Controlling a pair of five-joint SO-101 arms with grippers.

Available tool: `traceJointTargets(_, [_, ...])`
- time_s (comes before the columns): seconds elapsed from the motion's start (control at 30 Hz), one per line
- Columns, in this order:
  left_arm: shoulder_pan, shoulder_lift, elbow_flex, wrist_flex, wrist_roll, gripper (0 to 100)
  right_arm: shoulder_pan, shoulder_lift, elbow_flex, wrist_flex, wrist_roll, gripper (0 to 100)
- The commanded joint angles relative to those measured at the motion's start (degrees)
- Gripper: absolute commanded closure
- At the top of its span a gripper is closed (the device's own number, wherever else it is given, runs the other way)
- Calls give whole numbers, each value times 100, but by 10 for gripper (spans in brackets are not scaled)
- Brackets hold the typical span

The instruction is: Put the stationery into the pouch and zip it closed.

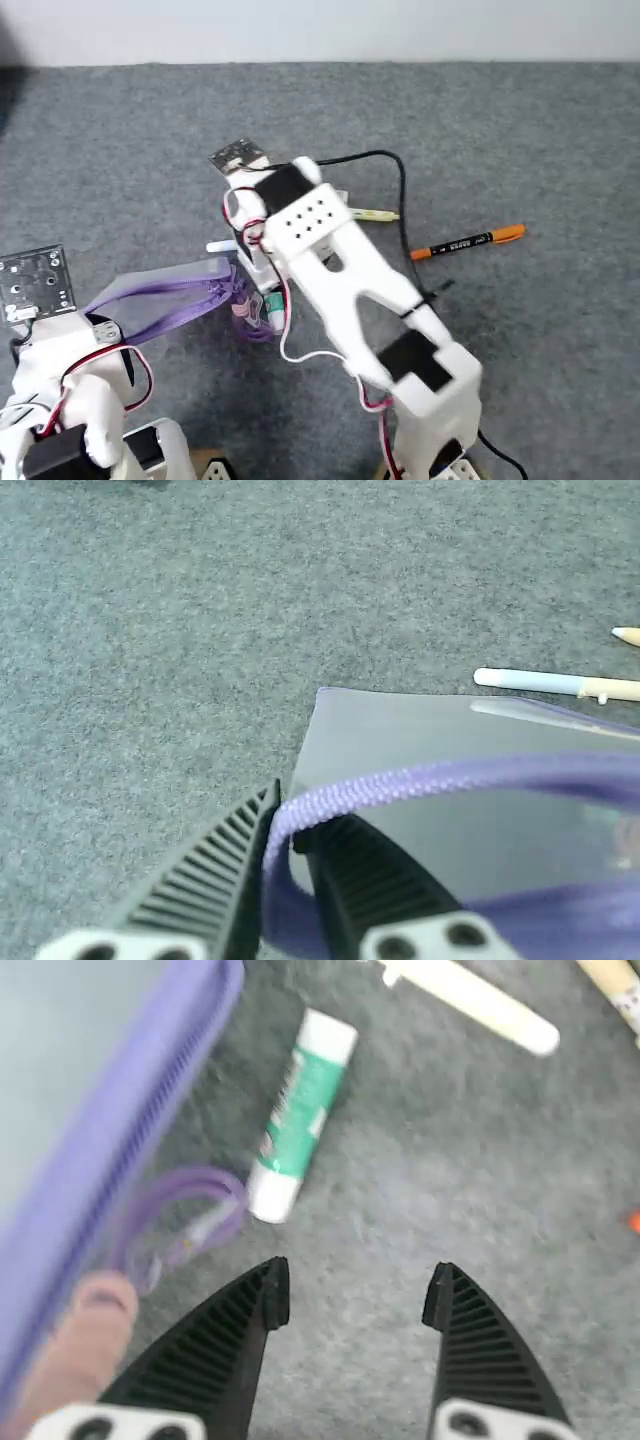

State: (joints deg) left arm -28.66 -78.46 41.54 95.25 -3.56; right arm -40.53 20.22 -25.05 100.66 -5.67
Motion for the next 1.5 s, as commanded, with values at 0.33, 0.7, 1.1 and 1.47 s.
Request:
traceJointTargets(0.33, [-35,9,-13,-141,-18,988,-207,1701,-1424,-673,-475,772])
traceJointTargets(0.7, [-35,9,-13,-141,-18,988,13,2914,-1635,-989,-422,861])
traceJointTargets(1.1, [-18,44,-57,-123,-18,988,919,2290,-2066,242,-44,990])
traceJointTargets(1.47, [659,396,-400,149,273,988,1077,-681,-290,233,158,990])
